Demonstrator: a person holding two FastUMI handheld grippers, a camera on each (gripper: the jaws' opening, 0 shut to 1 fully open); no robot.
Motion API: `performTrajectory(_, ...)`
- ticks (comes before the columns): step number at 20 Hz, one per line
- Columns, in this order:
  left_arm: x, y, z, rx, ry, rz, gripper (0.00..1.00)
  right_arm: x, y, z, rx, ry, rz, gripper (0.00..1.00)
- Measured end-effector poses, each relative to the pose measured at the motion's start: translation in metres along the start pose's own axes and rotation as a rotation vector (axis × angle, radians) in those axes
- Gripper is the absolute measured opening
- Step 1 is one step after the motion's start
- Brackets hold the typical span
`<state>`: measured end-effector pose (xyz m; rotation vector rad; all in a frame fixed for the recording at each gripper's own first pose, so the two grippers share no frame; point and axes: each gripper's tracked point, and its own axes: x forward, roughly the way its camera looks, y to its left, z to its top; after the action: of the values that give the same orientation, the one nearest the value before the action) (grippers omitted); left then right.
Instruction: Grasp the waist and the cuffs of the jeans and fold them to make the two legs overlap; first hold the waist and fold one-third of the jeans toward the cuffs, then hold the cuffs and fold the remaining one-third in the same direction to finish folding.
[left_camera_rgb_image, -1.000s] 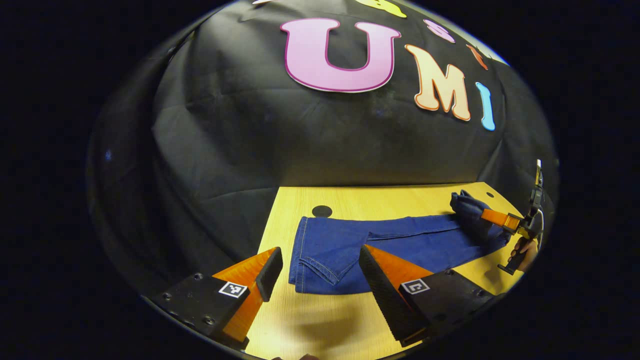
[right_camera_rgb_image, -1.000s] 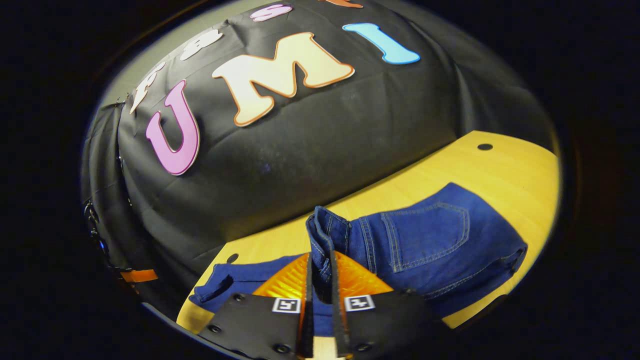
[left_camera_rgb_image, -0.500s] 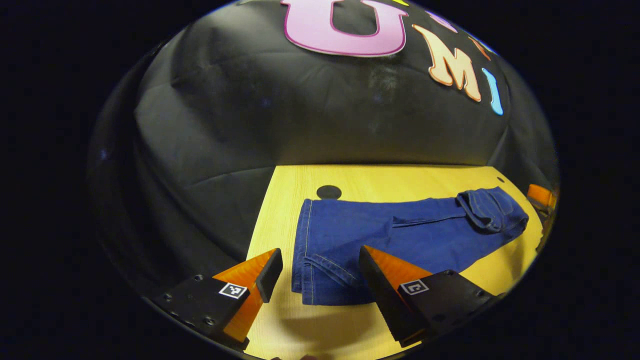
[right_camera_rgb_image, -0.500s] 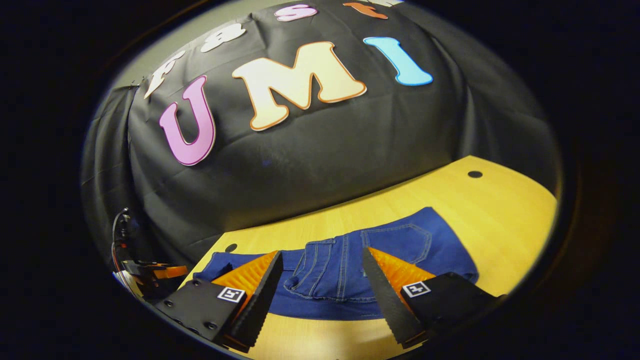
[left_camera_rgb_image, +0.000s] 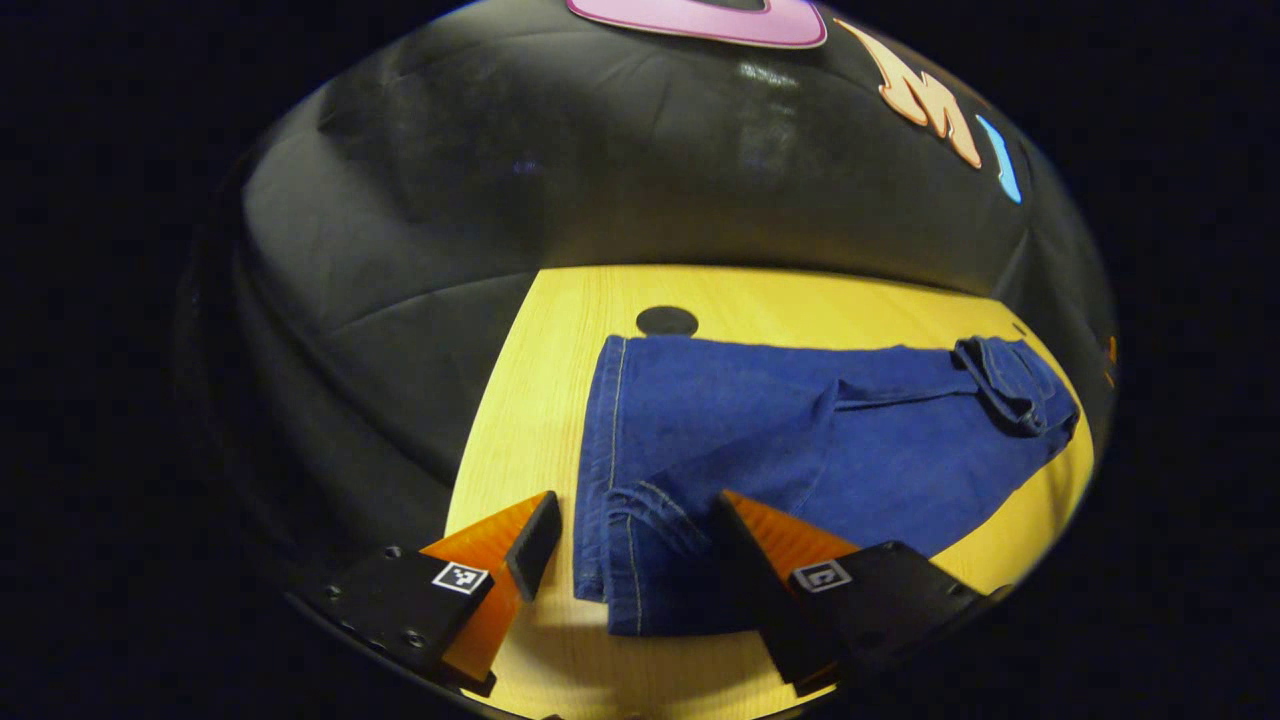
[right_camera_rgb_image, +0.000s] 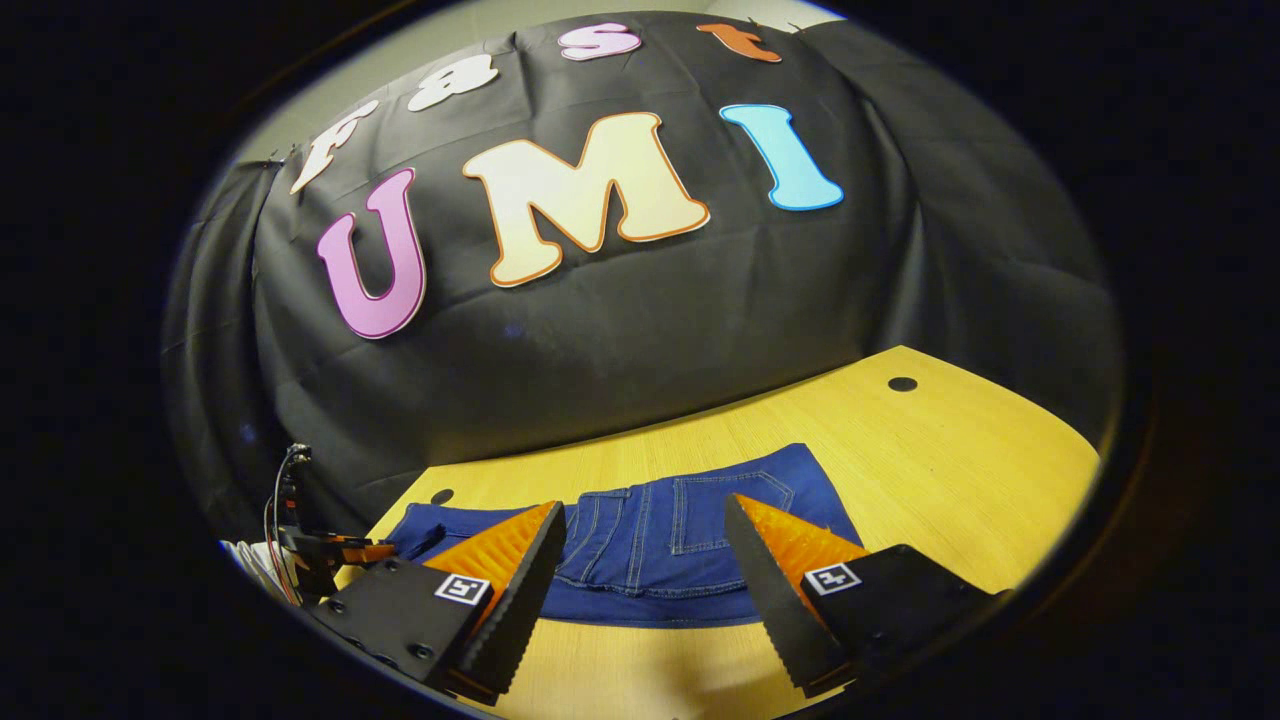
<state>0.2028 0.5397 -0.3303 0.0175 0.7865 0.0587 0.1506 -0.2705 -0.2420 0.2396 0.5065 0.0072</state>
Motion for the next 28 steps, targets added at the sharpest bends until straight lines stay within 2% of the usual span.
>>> performTrajectory(2, 0.002, -0.002, 0.001, -0.009, -0.012, -0.014, 0.91, -0.001, 0.001, -0.004, 0.007, 0.007, 0.004, 0.98)
performTrajectory(4, 0.001, -0.01, -0.001, 0.01, 0.009, -0.036, 0.8, 0.0, 0.001, -0.008, 0.01, 0.012, 0.008, 0.98)
performTrajectory(8, 0.002, -0.029, 0.001, -0.012, 0.019, -0.062, 0.2, 0.0, 0.004, -0.004, 0.024, 0.004, 0.026, 0.98)
performTrajectory(9, 0.001, -0.03, 0.003, -0.019, 0.016, -0.057, 0.18, 0.0, 0.003, -0.002, 0.025, -0.002, 0.03, 0.98)
performTrajectory(10, 0.0, -0.03, 0.005, -0.022, 0.021, -0.043, 0.07, 0.0, 0.003, 0.0, 0.028, -0.008, 0.037, 0.93)
performTrajectory(11, 0.0, -0.03, 0.003, -0.007, 0.034, -0.029, 0.03, 0.001, 0.002, 0.004, 0.03, -0.012, 0.041, 0.98)
performTrajectory(14, -0.008, -0.035, 0.009, 0.026, 0.055, 0.007, 0.0, -0.001, -0.004, 0.017, 0.032, -0.032, 0.055, 0.98)
performTrajectory(15, -0.014, -0.041, 0.019, 0.028, 0.039, 0.005, 0.0, -0.003, -0.007, 0.021, 0.032, -0.038, 0.061, 0.93)
performTrajectory(16, -0.023, -0.045, 0.027, 0.027, 0.023, 0.007, 0.0, -0.005, -0.01, 0.025, 0.031, -0.04, 0.069, 0.98)
performTrajectory(19, -0.05, -0.066, 0.059, 0.001, -0.038, 0.006, 0.0, -0.009, -0.023, 0.03, 0.035, -0.029, 0.088, 0.98)
performTrajectory(24, -0.088, -0.121, 0.1, 0.017, -0.131, -0.021, 0.0, -0.023, -0.047, 0.04, 0.05, -0.01, 0.115, 0.98)
performTrajectory(28, -0.105, -0.18, 0.131, 0.024, -0.187, -0.062, 0.0, -0.038, -0.072, 0.045, 0.043, 0.005, 0.136, 0.98)
